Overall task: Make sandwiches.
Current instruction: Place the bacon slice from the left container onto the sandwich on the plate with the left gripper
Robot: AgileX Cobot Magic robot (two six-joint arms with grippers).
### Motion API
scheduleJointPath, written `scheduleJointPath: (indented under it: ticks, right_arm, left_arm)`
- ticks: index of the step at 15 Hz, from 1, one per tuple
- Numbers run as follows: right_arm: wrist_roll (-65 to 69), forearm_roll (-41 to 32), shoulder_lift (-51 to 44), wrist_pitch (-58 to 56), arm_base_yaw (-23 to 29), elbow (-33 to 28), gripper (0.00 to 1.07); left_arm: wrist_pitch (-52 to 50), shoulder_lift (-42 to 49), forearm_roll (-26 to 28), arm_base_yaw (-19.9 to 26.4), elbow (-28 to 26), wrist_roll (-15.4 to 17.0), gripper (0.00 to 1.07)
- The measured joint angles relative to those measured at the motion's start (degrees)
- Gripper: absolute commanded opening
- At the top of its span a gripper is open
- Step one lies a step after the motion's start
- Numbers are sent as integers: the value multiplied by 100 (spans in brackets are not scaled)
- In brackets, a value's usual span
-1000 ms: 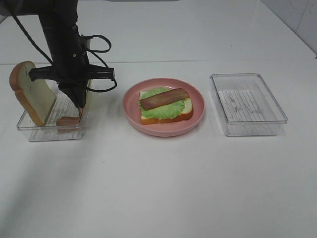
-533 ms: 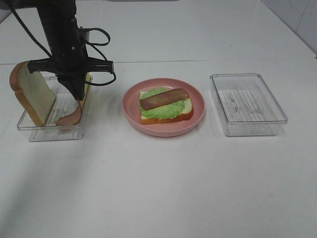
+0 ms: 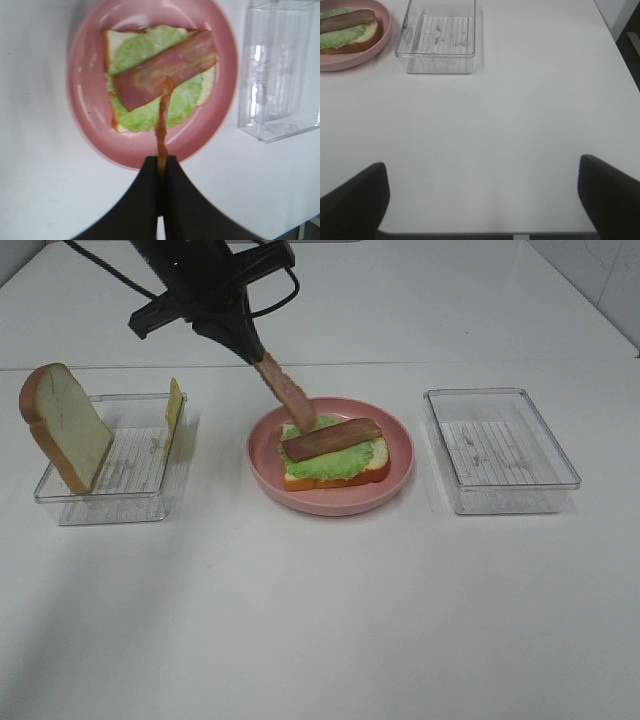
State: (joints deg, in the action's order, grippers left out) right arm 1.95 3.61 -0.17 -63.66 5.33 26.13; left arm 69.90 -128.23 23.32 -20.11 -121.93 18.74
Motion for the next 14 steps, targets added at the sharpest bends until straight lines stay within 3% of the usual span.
scheduleJointPath:
  ticks: [4,11,12,14]
  right_arm:
    - [0,-6,0,0,0,0,99]
    - [0,-6,0,0,0,0,99]
    - [0,-6,0,0,0,0,99]
    - [0,-6,0,0,0,0,99]
  left_arm:
    - [-74,0,338,-183,-246,-57,0]
    - [-1621,-29,934,-561,-258,-350,0]
    - [-2000,-160,1387,-613,-258,-413,0]
    - [-2166,-350,1799,-625,-258,-556,0]
